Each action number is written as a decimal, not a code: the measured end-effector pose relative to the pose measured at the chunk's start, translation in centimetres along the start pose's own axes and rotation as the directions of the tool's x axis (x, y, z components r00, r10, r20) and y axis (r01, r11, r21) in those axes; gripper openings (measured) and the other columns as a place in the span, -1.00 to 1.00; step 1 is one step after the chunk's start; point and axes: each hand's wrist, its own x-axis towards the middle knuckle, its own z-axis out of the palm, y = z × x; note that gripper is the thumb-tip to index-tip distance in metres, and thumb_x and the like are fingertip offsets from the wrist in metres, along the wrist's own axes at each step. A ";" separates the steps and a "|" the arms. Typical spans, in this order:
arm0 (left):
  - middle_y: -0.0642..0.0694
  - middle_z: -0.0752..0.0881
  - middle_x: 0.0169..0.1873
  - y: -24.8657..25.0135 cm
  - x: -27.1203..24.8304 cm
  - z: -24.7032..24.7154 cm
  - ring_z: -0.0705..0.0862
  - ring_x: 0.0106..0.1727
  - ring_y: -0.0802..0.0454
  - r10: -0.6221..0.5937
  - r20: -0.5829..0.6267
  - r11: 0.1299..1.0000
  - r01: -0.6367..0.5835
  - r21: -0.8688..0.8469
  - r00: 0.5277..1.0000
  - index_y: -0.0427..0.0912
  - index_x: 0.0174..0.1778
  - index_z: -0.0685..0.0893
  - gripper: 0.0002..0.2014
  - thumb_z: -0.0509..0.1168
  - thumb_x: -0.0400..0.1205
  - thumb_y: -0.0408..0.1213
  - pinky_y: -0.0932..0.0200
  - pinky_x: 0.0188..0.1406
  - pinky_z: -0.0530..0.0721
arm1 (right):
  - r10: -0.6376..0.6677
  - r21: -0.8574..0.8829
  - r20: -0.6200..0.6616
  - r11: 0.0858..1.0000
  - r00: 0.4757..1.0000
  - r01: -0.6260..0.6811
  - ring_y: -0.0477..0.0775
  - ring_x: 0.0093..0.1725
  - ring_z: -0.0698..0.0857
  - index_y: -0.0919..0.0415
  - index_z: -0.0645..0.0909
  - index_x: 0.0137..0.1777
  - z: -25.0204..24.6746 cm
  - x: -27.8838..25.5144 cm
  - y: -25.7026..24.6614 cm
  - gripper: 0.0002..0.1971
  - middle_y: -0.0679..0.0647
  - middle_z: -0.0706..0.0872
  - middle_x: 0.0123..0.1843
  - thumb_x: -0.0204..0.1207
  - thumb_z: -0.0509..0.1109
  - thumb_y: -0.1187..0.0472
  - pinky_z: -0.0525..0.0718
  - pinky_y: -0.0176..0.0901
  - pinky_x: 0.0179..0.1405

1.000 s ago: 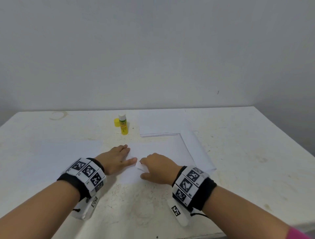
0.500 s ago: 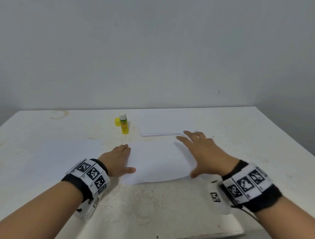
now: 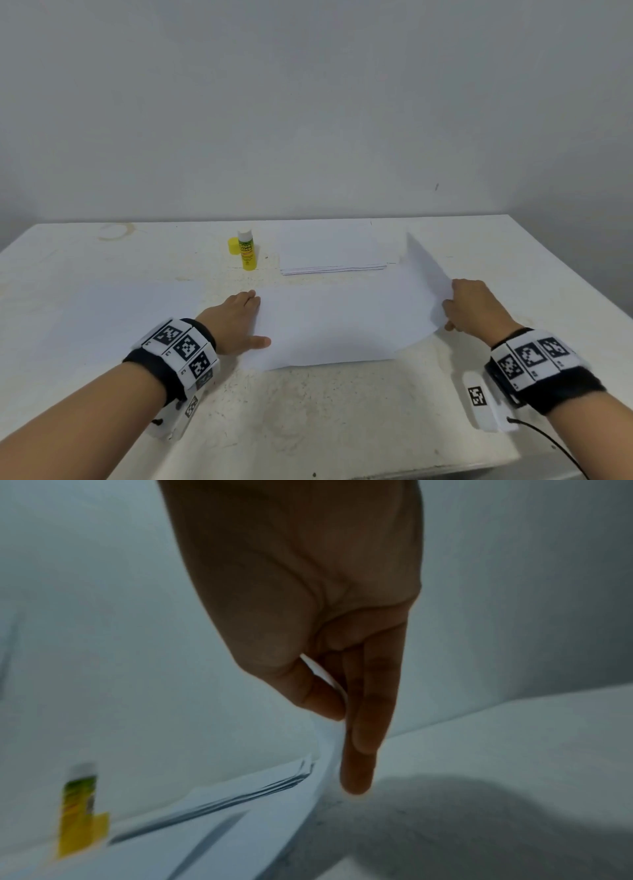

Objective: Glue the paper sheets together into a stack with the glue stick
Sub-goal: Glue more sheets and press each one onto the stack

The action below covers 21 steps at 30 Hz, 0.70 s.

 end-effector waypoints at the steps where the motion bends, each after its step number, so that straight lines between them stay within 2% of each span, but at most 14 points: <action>1: -0.13 -0.11 0.69 0.0 0.0 0.0 -0.02 0.69 -0.04 0.000 0.000 1.000 0.000 0.002 1.000 -0.26 0.69 -0.12 -0.11 0.11 0.66 0.24 0.00 0.62 0.15 | 0.082 0.110 0.043 0.990 0.996 -0.086 0.15 -0.46 0.75 0.36 0.45 -0.19 -0.1 0.3 0.5 -0.87 0.32 0.76 -0.35 0.57 0.15 0.44 0.67 -0.12 -0.36; 3: -0.13 -0.12 0.69 0.0 0.0 0.0 -0.02 0.69 -0.04 0.000 -0.001 1.000 0.000 0.006 1.000 -0.26 0.69 -0.13 -0.11 0.11 0.66 0.24 0.00 0.62 0.15 | 0.226 0.289 0.151 0.921 0.962 -0.262 0.17 -0.52 0.75 0.39 0.39 -0.17 -0.5 0.6 1.4 -0.92 0.40 0.76 -0.39 0.55 0.17 0.48 0.73 -0.10 -0.31; 4: -0.13 -0.12 0.69 0.0 0.0 0.0 -0.03 0.69 -0.04 0.001 -0.001 1.000 -0.001 0.008 1.000 -0.26 0.69 -0.13 -0.11 0.10 0.66 0.24 0.00 0.62 0.15 | 0.269 0.322 0.189 0.892 0.945 -0.318 0.19 -0.50 0.76 0.41 0.38 -0.15 -0.7 0.6 1.7 -0.94 0.42 0.76 -0.38 0.53 0.19 0.49 0.73 -0.10 -0.29; 8: -0.12 -0.12 0.69 -0.1 0.0 0.1 -0.02 0.69 -0.03 -0.001 -0.002 1.000 0.001 0.015 1.000 -0.24 0.69 -0.13 -0.12 0.08 0.66 0.26 -0.01 0.62 0.17 | 0.342 0.222 0.234 0.893 0.910 -0.392 0.09 -0.63 0.69 0.44 0.47 -0.24 -0.8 0.4 2.7 -0.90 0.33 0.75 -0.46 0.51 0.27 0.48 0.66 -0.28 -0.54; 10: -0.12 -0.11 0.69 -0.3 0.1 0.2 -0.01 0.69 -0.04 0.004 -0.005 1.000 -0.004 0.016 1.000 -0.24 0.69 -0.12 -0.11 0.08 0.65 0.28 -0.02 0.62 0.18 | 0.362 0.162 0.205 0.904 0.909 -0.396 0.14 -0.55 0.72 0.47 0.53 -0.23 -1.1 0.3 2.8 -0.86 0.31 0.76 -0.40 0.51 0.37 0.40 0.67 -0.25 -0.57; 11: -0.11 -0.10 0.69 -0.4 0.1 0.2 -0.01 0.69 -0.04 0.007 -0.004 1.000 -0.007 0.013 1.000 -0.24 0.69 -0.12 -0.10 0.07 0.64 0.29 -0.02 0.62 0.17 | 0.373 0.115 0.165 0.912 0.913 -0.393 0.20 -0.41 0.77 0.51 0.54 -0.07 -1.3 0.2 2.7 -0.78 0.31 0.76 -0.26 0.51 0.42 0.31 0.70 -0.18 -0.49; 12: -0.11 -0.10 0.69 -0.5 0.1 0.2 -0.01 0.69 -0.03 0.011 -0.002 1.000 -0.011 0.009 1.000 -0.23 0.69 -0.12 -0.08 0.07 0.63 0.31 -0.02 0.63 0.17 | 0.396 0.048 0.099 0.914 0.913 -0.402 0.27 -0.18 0.79 0.54 0.45 0.21 -1.6 0.2 2.6 -0.54 0.33 0.73 -0.03 0.50 0.46 0.21 0.74 -0.08 -0.29; 13: -0.10 -0.10 0.69 -0.6 0.2 0.2 -0.01 0.69 -0.03 0.016 0.003 1.000 -0.016 0.004 1.000 -0.22 0.69 -0.12 -0.07 0.08 0.61 0.33 -0.01 0.63 0.16 | 0.400 -0.036 0.026 0.916 0.916 -0.399 0.33 0.09 0.73 0.51 0.21 0.48 -1.8 0.2 2.5 -0.26 0.35 0.62 0.22 0.49 0.48 0.11 0.70 0.04 -0.02; 14: -0.09 -0.11 0.69 -0.7 0.1 0.1 -0.02 0.69 -0.02 0.021 0.010 1.000 -0.021 0.000 1.000 -0.21 0.69 -0.12 -0.04 0.10 0.59 0.34 -0.01 0.63 0.15 | 0.371 -0.113 -0.039 0.921 0.928 -0.373 0.36 0.32 0.58 0.41 -0.04 0.62 -2.0 -0.2 1.9 -0.07 0.35 0.45 0.43 0.49 0.49 0.05 0.59 0.12 0.19; 15: -0.08 -0.12 0.69 -0.9 0.1 0.1 -0.03 0.69 -0.01 0.025 0.017 1.000 -0.025 -0.003 1.000 -0.21 0.69 -0.13 -0.02 0.12 0.57 0.35 0.00 0.63 0.14 | 0.303 -0.184 -0.098 0.931 0.948 -0.317 0.37 0.45 0.42 0.32 -0.19 0.66 -2.0 -0.5 1.1 0.02 0.33 0.27 0.55 0.49 0.47 0.01 0.49 0.17 0.31; 17: -0.07 -0.14 0.69 -1.0 0.1 0.0 -0.04 0.69 0.00 0.031 0.026 1.000 -0.031 -0.001 0.999 -0.20 0.70 -0.15 0.02 0.17 0.55 0.35 0.01 0.64 0.14 | 0.126 -0.328 -0.111 0.932 0.986 -0.156 0.35 0.58 0.19 0.16 -0.29 0.67 -1.2 -1.0 -0.5 0.02 0.27 -0.01 0.66 0.52 0.42 -0.05 0.38 0.26 0.42; 19: -0.07 -0.15 0.69 -1.0 0.2 0.0 -0.05 0.69 -0.01 0.034 0.026 0.999 -0.034 0.004 0.999 -0.20 0.69 -0.17 0.04 0.21 0.54 0.34 0.01 0.63 0.14 | 0.005 -0.403 0.059 0.915 0.998 0.019 0.29 0.66 0.05 0.08 -0.26 0.69 0.6 -0.8 -1.6 -0.06 0.16 -0.17 0.71 0.56 0.34 -0.08 0.26 0.34 0.51; 21: -0.07 -0.17 0.69 -1.0 0.2 0.2 -0.09 0.70 -0.01 0.029 0.033 1.000 -0.030 0.009 0.999 -0.20 0.69 -0.18 0.04 0.20 0.54 0.34 -0.01 0.64 0.12 | 0.009 -0.414 0.290 0.903 0.957 0.117 0.27 0.63 0.14 0.13 -0.05 0.67 2.4 -0.3 -1.9 -0.18 0.18 0.01 0.69 0.56 0.30 -0.13 0.28 0.34 0.53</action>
